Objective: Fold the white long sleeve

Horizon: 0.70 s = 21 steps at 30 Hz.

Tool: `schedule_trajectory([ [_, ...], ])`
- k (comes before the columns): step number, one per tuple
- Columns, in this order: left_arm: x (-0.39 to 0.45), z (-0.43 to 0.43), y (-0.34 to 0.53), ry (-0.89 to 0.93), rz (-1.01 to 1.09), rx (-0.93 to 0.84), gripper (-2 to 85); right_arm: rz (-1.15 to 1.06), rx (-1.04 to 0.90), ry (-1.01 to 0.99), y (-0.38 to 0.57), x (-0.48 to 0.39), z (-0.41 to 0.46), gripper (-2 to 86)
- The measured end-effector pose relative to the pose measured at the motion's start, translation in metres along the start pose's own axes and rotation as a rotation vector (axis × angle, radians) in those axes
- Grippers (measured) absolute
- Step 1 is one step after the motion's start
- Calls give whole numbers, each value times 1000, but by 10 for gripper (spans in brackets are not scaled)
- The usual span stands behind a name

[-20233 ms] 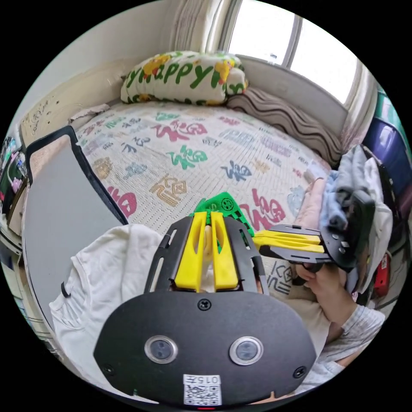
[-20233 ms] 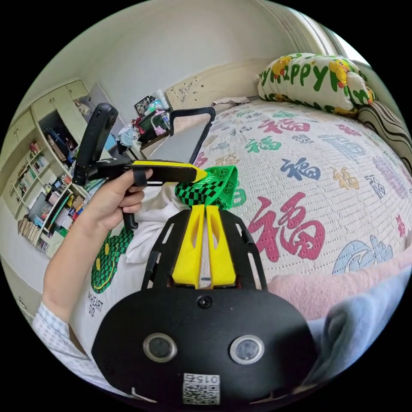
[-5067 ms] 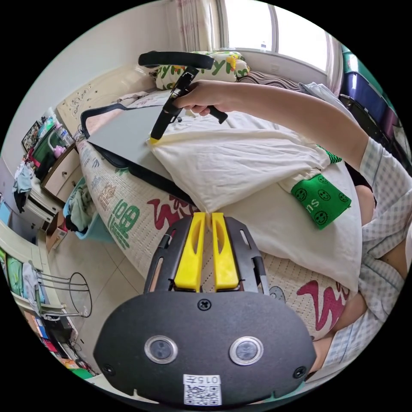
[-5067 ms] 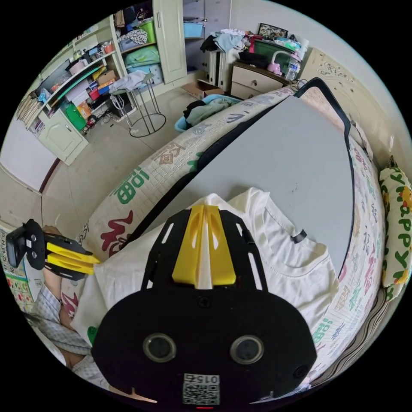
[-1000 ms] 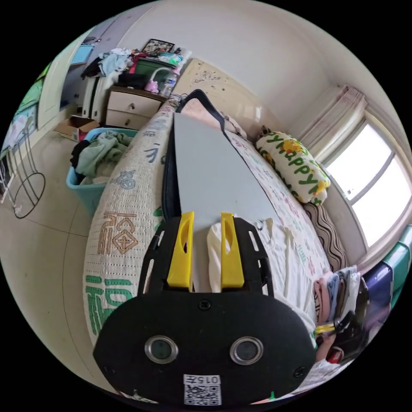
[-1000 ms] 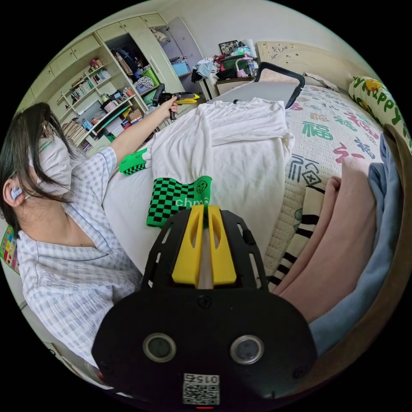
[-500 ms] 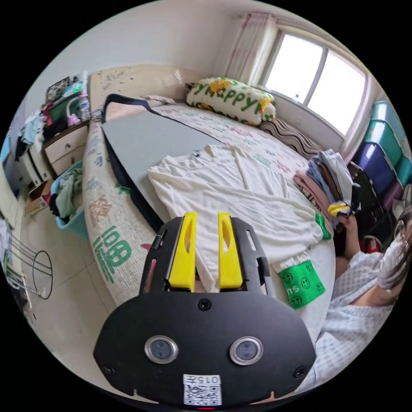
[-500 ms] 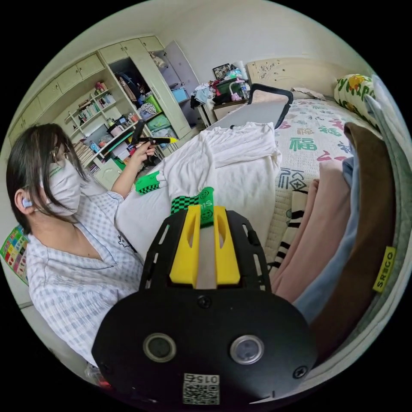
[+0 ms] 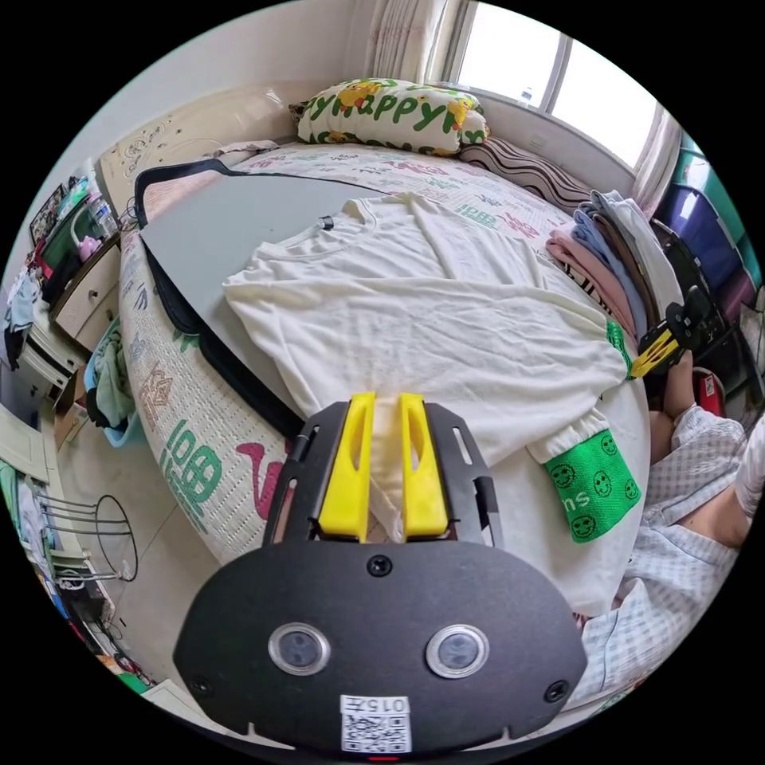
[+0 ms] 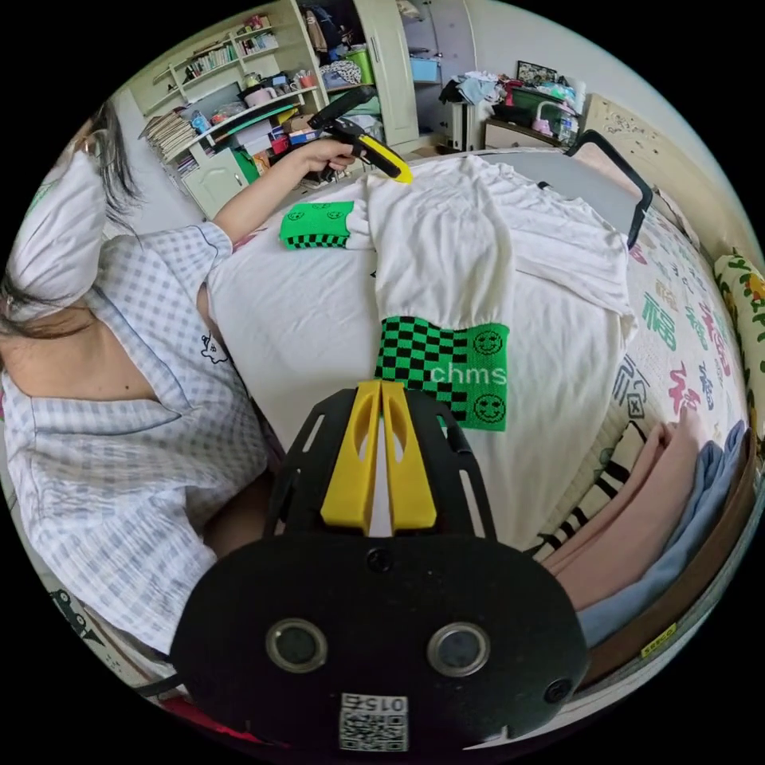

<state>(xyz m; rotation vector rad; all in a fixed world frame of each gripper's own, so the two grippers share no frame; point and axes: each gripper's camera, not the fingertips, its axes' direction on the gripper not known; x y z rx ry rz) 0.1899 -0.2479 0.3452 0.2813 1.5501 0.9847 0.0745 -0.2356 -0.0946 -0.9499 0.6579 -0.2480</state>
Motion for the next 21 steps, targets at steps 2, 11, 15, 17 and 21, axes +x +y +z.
schedule_trajectory([
  [2, -8, -3, 3, 38, -18, 16, 54, -19, -11, -47, 3, 2, -4, -8],
  [11, -60, -62, 5, -76, -249, 280, 91, 87, 373, 88, -51, 94, -89, 52],
  [15, -82, -44, -37, -177, -328, 217, 113, 225, 376, 181, -123, 170, -63, 74],
  [17, -101, -30, -64, -171, -378, 189, 122, 325, 335, 171, -165, 217, -36, 92],
  [21, -115, -19, -92, -143, -404, 205, 115, 422, 244, 260, -214, 258, 2, 117],
])
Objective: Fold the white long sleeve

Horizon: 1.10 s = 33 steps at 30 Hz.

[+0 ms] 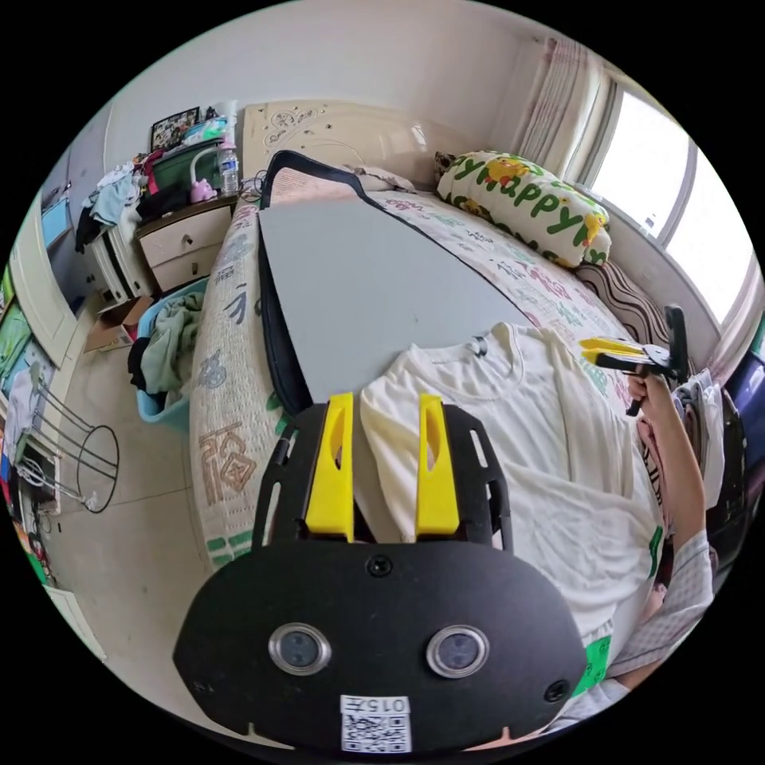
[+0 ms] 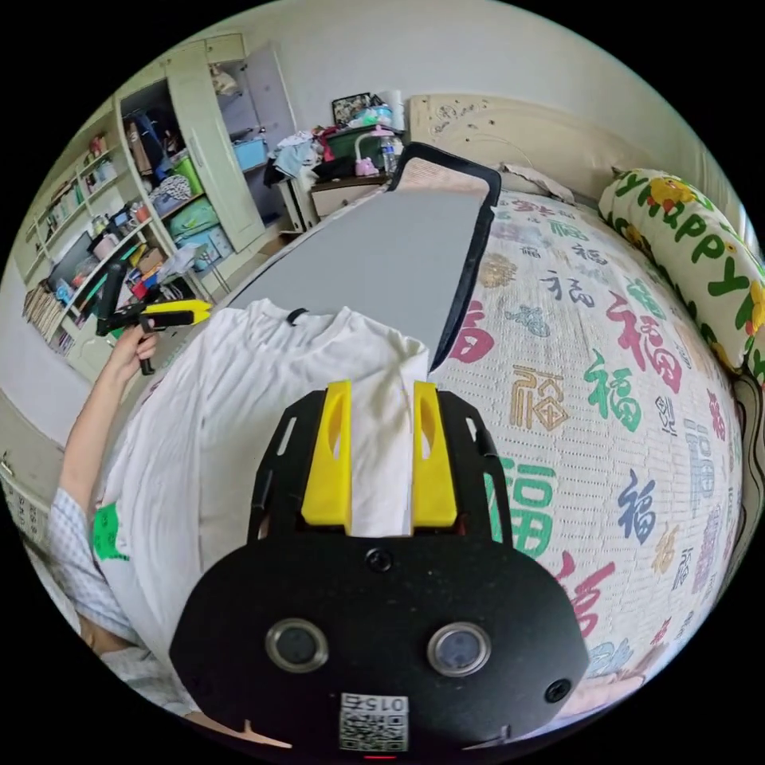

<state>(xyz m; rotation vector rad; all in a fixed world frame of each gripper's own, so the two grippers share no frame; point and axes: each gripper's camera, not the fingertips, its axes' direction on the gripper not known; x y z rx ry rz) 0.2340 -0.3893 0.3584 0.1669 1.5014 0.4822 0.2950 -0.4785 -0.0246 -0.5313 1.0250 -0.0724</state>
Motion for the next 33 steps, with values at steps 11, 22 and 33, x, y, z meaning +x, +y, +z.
schedule_trajectory([
  [11, 7, 37, -21, -39, 7, -143, 29, 44, -141, 131, -30, -16, 50, 55],
  [22, 51, -92, 39, 51, 158, 137, 1, -6, 126, -8, 45, -43, -64, 8],
  [33, 175, -270, 357, 314, 555, 213, 2, -234, 286, -172, 353, -141, -246, 1],
])
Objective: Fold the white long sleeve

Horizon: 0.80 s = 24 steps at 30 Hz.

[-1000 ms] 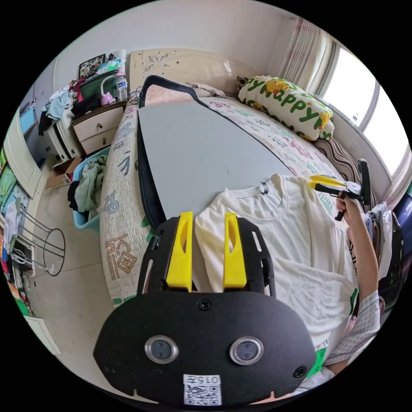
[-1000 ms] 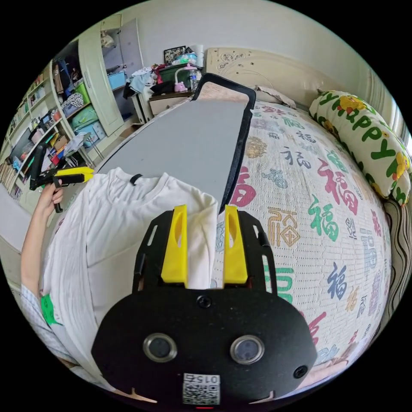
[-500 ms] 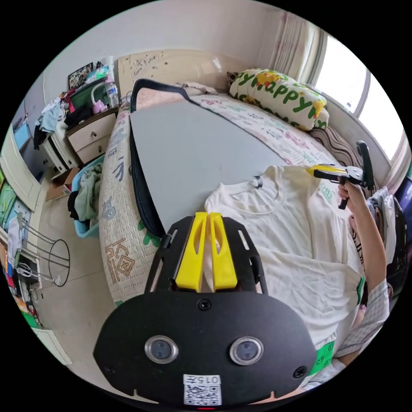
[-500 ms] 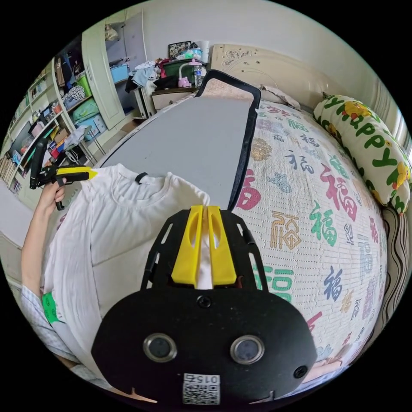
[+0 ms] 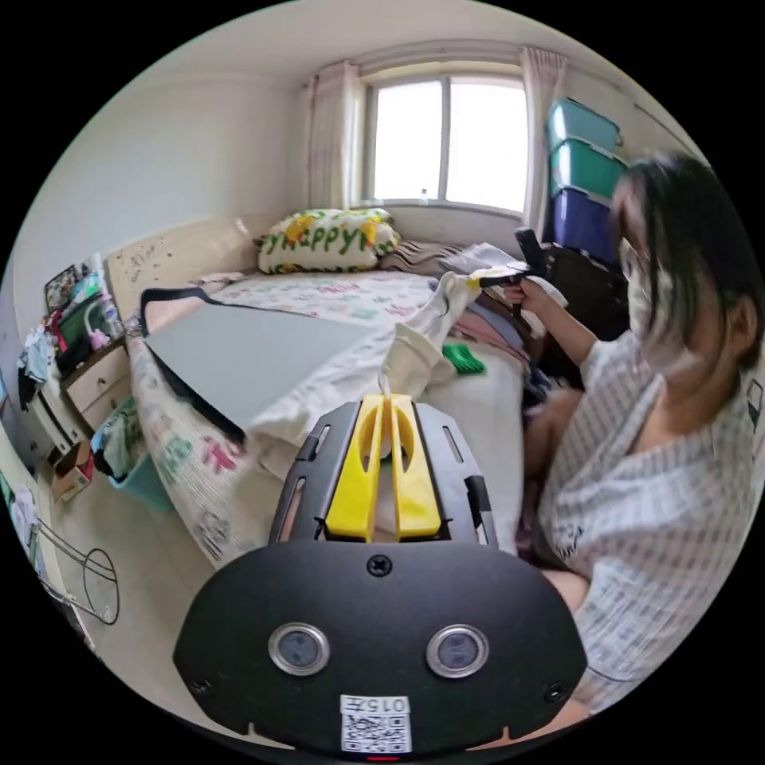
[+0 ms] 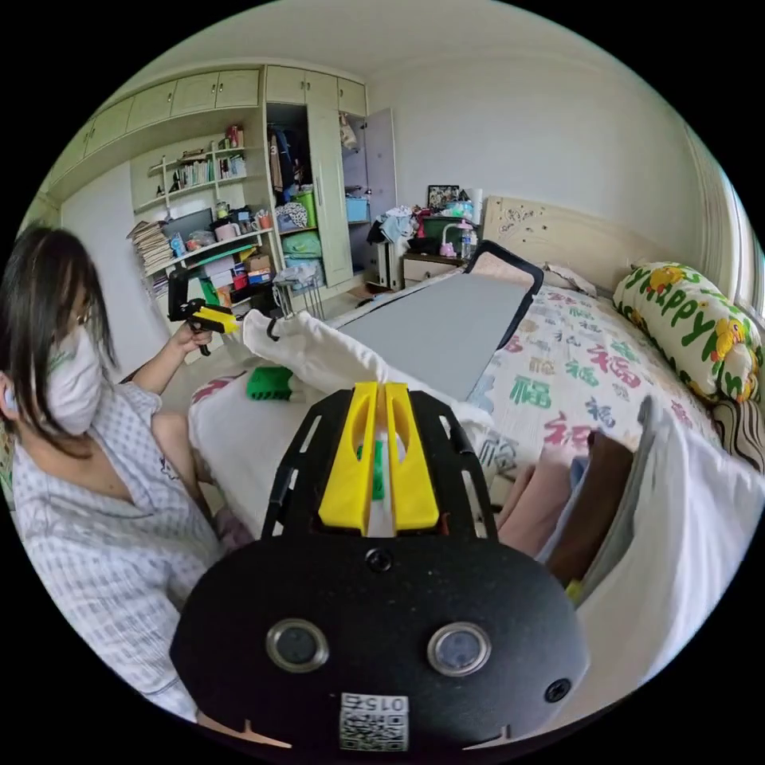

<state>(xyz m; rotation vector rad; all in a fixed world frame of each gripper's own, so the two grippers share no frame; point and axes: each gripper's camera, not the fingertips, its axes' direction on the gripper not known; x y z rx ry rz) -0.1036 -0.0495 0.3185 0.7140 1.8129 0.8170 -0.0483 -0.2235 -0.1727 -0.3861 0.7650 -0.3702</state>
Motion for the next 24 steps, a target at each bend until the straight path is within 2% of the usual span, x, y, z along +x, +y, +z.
schedule_trajectory([
  [2, 35, 15, 45, 132, -9, -79, 3, 62, -58, -70, 65, -26, -7, 2],
  [4, 52, 24, 63, 163, -10, -119, 3, 104, -112, -61, 98, -38, -3, 3],
  [7, 74, 37, 68, 83, 35, -237, 4, 118, -204, -51, 124, -54, 9, 11],
  [14, 110, 16, 82, 30, 105, -308, 9, 132, -263, 89, 136, -90, -1, 49],
  [18, 124, -11, 89, -25, 102, -276, 8, 120, -195, 164, 134, -120, -16, 56],
  [21, 116, -33, 78, -165, 50, -189, 9, -2, -119, 49, 108, -165, -12, 64],
  [24, 75, -41, 55, -274, -93, -137, 8, -206, -105, -76, 68, -229, 19, 78],
])
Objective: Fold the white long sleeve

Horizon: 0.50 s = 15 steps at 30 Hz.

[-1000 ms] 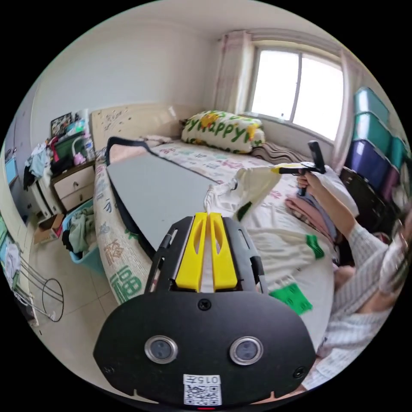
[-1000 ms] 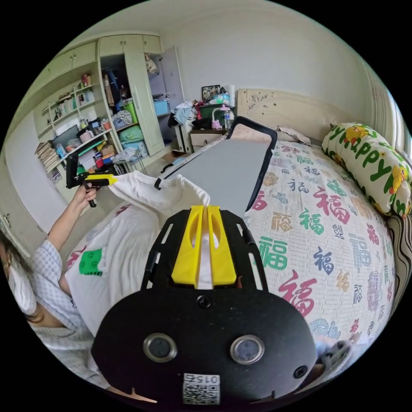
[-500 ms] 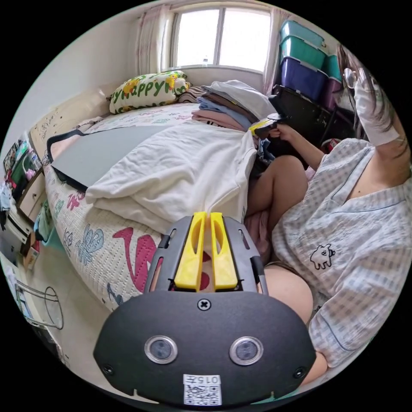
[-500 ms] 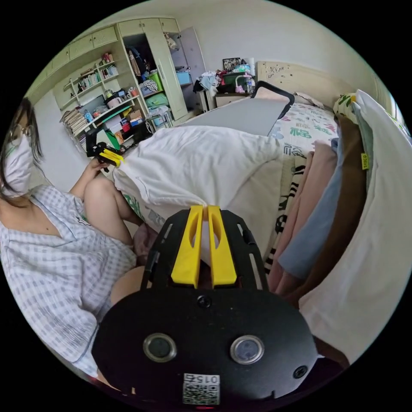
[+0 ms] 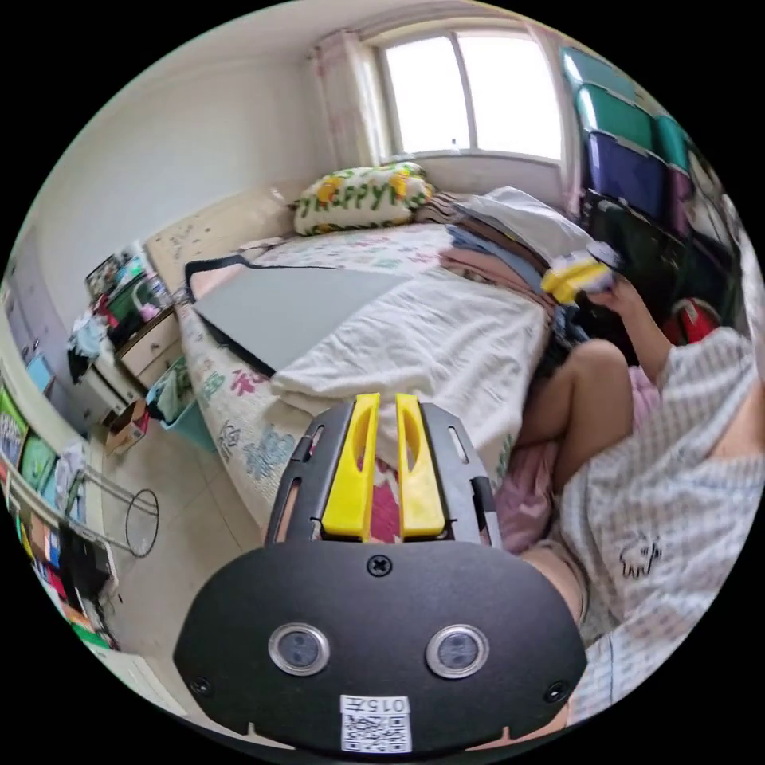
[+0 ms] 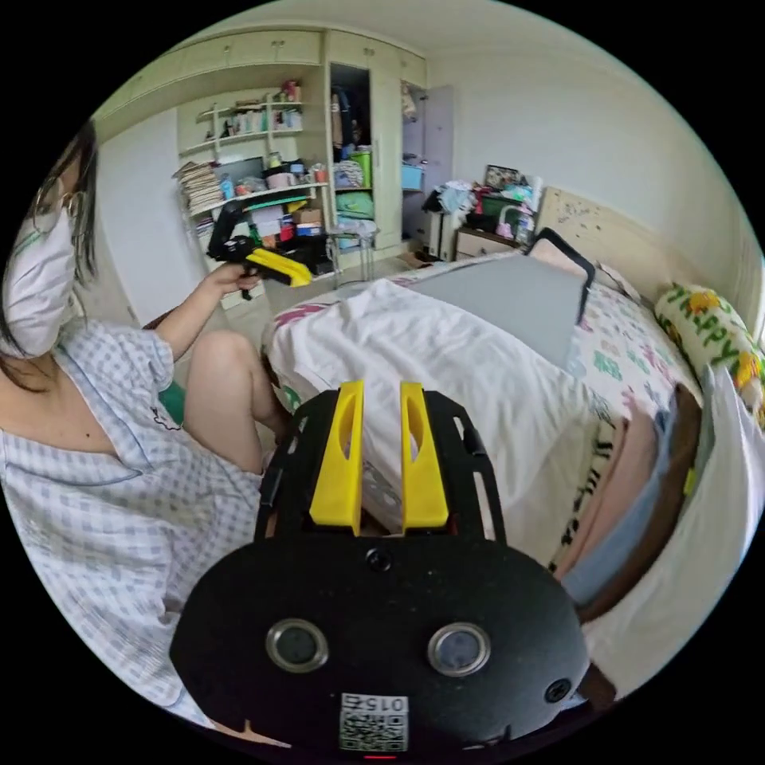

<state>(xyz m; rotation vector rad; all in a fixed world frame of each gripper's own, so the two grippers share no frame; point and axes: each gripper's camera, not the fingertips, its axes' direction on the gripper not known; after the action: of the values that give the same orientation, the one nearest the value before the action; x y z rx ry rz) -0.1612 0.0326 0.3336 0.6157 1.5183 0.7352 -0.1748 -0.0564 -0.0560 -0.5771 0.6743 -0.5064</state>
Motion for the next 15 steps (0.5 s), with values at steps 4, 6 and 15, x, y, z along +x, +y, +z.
schedule_trajectory([
  [4, -96, 34, -27, 69, -270, 14, 3, -249, -67, -116, -66, -73, 65, 86],
  [6, -139, 62, -24, 115, -408, -16, -2, -307, -107, -109, -84, -96, 93, 90],
  [15, -213, 125, 67, 204, -747, -4, 5, -329, -171, -82, -123, -159, 164, 95],
])
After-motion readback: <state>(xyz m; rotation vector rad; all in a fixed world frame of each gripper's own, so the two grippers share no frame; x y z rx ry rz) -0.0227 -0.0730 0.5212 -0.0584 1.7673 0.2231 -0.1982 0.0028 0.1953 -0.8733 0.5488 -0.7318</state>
